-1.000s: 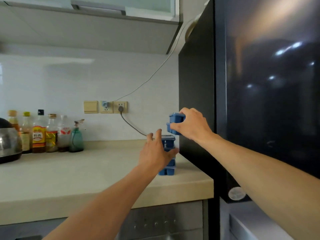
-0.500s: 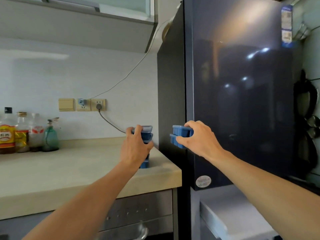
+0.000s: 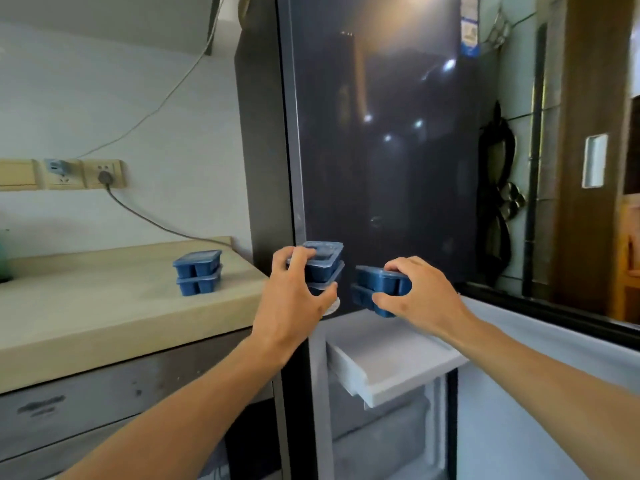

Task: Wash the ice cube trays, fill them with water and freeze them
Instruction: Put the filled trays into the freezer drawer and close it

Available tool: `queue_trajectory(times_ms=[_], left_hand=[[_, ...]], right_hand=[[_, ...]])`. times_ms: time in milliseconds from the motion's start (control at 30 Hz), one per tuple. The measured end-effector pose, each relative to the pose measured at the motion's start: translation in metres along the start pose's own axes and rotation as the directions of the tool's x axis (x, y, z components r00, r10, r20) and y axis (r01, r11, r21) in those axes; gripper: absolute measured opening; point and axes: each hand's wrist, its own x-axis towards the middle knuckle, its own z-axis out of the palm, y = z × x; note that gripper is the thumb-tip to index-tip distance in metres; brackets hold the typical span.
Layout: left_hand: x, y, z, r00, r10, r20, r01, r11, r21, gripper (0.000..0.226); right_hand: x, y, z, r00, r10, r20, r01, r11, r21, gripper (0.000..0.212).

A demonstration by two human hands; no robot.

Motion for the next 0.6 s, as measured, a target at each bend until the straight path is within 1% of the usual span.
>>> queue_trajectory(times_ms=[200,333,400,467,600], left_hand=[[-0.034,0.015,0.085,0.979,-0.002,0.204,0.013,0.999,-0.05,0.054],[-0.045,0.007,0.148,0.947,-0.085,0.309,0.1,0.994,-0.036,0.051],[-0.047,-0.003,0.178,0.921,-0.141,0.363,0.153,0.988,-0.006,0.051],[-0.046,-0.016,0.204,0.898,-0.172,0.405,0.177,0.984,0.025,0.049],[-0.038,-0.04,0.253,0.857,-0.239,0.456,0.211,0.971,0.113,0.046]], right_hand=[[-0.018,0.076,0.001,0.988,0.148,0.048,-0.144,0.986,-0.085,0.037],[-0.016,0.133,0.012,0.971,0.227,0.076,-0.219,0.97,-0.102,0.038],[-0.011,0.16,0.02,0.956,0.274,0.1,-0.261,0.957,-0.127,0.039],[-0.001,0.186,0.03,0.946,0.301,0.124,-0.281,0.947,-0.154,0.041],[0.024,0.232,0.062,0.935,0.305,0.18,-0.271,0.943,-0.193,0.041]])
